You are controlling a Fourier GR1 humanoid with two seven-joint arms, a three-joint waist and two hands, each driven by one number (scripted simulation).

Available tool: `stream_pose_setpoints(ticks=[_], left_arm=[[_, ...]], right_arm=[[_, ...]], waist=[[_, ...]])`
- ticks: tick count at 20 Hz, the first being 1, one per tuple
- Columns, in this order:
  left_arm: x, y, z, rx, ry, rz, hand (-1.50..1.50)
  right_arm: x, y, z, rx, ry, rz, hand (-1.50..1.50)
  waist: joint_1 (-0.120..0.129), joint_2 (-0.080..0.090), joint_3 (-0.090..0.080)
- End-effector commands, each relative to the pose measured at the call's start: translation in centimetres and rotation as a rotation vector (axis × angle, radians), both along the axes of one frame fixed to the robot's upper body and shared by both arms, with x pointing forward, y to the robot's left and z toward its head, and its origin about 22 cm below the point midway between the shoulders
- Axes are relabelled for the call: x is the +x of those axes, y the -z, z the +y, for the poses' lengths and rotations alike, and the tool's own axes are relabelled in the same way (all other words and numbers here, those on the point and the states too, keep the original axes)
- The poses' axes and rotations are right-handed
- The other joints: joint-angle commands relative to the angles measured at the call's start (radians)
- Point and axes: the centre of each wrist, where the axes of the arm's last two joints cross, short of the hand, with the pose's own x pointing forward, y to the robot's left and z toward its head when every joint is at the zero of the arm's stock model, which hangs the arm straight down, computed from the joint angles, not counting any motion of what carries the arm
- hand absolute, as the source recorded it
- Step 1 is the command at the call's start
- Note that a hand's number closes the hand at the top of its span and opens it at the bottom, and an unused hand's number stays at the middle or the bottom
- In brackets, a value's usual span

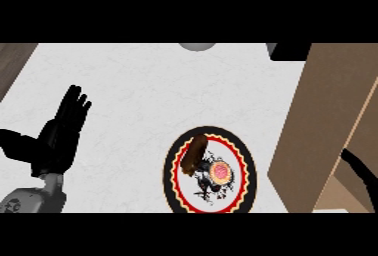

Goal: Pick the cupcake from the plate and place it in the cardboard box

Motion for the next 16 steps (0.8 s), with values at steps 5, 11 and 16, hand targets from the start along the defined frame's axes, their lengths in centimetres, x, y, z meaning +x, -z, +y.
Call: stream_pose_setpoints(ticks=[5, 11, 16], left_arm=[[-0.2, -0.9, -1.5, 0.002, 0.004, 0.006, 0.0], [-0.4, -1.3, 0.8, -0.009, 0.022, 0.002, 0.0], [-1.3, -1.9, -1.0, -0.009, 0.009, 0.002, 0.0]], right_arm=[[0.9, -7.9, 5.2, 0.022, -0.102, 0.167, -1.5], [2.1, -9.5, 10.2, 0.057, -0.137, 0.187, -1.5], [3.7, -7.3, 13.9, 0.009, -0.096, 0.224, -1.5]], waist=[[0.006, 0.0, 0.006], [0.011, 0.001, 0.006], [0.011, 0.0, 0.006]])
